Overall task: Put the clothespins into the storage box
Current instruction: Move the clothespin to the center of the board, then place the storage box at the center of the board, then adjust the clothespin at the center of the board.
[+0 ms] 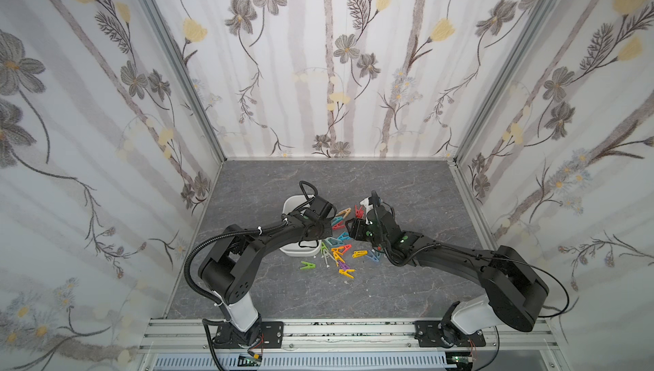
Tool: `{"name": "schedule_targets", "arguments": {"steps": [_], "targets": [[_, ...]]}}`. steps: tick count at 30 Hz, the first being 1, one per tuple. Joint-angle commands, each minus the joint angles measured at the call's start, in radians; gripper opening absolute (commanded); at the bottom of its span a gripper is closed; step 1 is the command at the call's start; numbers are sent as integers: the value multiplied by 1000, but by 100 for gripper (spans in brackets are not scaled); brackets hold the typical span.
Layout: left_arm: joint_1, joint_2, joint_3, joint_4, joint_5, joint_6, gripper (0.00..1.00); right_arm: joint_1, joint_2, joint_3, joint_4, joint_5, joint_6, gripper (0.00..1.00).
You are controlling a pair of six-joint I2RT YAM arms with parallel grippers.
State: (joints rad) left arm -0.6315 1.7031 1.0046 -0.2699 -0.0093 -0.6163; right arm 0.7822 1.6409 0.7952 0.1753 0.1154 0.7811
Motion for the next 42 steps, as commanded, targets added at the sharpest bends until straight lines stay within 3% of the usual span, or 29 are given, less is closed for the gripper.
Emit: {"name": "schedule_targets", "arguments": {"steps": [1,8,12,14,18,23,27,33,42], "targets": [[23,-34,-36,-22,13,-10,14,0,-7,14,-26,27,0,64],[144,-66,-158,10,16,46,6,-1,32,83,-135,103,-31,60],[139,-122,-150,44,109,30,15,-16,83,121,-168,173,-48,44],[136,-152,-135,41,130,25,27,-27,129,153,-181,178,-54,37],[138,-224,-105,-23,88,42,46,-37,197,210,-181,177,-62,37],[139,-349,-112,-88,-48,88,56,-75,261,290,-184,176,-90,37],[141,-505,-211,8,-137,100,63,-112,317,361,-208,168,-107,38],[143,-739,-396,229,-184,50,80,-153,394,423,-227,139,-103,45],[153,-824,-470,268,-234,64,83,-162,488,462,-223,71,-70,43]]}}
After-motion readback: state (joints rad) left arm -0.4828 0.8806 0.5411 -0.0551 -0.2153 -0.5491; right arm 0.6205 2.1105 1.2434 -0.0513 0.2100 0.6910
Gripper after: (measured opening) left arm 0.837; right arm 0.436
